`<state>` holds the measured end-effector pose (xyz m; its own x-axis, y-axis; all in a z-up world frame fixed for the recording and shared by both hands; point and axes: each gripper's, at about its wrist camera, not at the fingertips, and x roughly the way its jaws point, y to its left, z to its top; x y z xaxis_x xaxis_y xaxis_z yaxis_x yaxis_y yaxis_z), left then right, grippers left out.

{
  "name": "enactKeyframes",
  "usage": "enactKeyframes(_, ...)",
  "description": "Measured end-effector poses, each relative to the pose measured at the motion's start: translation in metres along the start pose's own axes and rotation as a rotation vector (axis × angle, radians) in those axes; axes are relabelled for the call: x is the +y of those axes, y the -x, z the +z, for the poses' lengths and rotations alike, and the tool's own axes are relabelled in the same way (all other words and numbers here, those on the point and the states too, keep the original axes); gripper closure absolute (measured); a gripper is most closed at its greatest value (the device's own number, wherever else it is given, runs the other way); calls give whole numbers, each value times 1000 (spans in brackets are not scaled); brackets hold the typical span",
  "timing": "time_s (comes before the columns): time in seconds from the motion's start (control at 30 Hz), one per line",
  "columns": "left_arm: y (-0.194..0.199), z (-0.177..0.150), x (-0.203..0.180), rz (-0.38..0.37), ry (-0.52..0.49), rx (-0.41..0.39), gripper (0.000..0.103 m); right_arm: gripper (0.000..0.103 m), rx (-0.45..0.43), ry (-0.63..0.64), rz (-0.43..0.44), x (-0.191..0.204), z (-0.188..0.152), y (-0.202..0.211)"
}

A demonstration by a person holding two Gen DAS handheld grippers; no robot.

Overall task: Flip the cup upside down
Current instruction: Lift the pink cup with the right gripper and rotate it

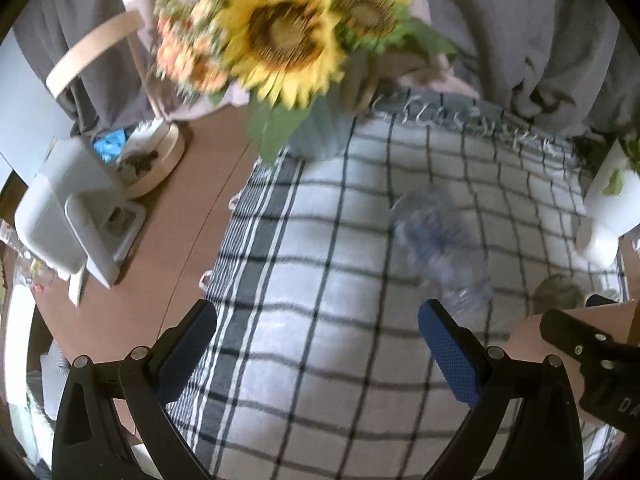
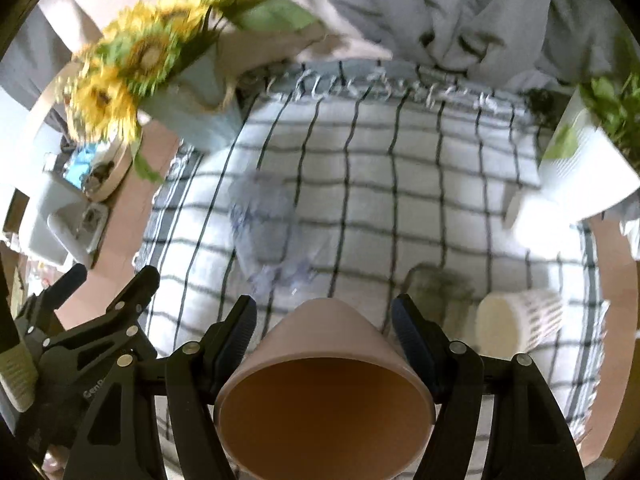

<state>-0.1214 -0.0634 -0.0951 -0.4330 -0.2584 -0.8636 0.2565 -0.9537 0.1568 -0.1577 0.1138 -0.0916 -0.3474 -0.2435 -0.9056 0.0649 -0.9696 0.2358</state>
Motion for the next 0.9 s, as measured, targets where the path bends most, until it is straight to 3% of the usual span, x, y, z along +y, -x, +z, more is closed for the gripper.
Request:
enactKeyframes(0.1,-10,-10,10,3,6,25,0,33,10,-14,-6,9,-9,-12)
enactKeyframes(0.2,-17,-19,13,17,-10,33,0,33,-36,-22,-47,16,-22,-24)
enactKeyframes(0.43,-25,-41,20,30,-40,58,0,33,-50,-87,-38,22,-58,-45)
enactKeyframes(0.57,-27,-53,25,17,-45,80,0,33,-94,-120,-54,24,-79,-39)
enactKeyframes(0.63,-26,-57,26,23,-4,93,0,33,-89,-145,-55,24,-89,-38)
enactKeyframes(0.83,-29,-67,22,24,-18,108,0,34,0,-215,-17,20,-121,-51)
enactKeyframes(0.9,-30,-69,20,9,-20,117,0,35,-17,-209,-19,20,-125,-51)
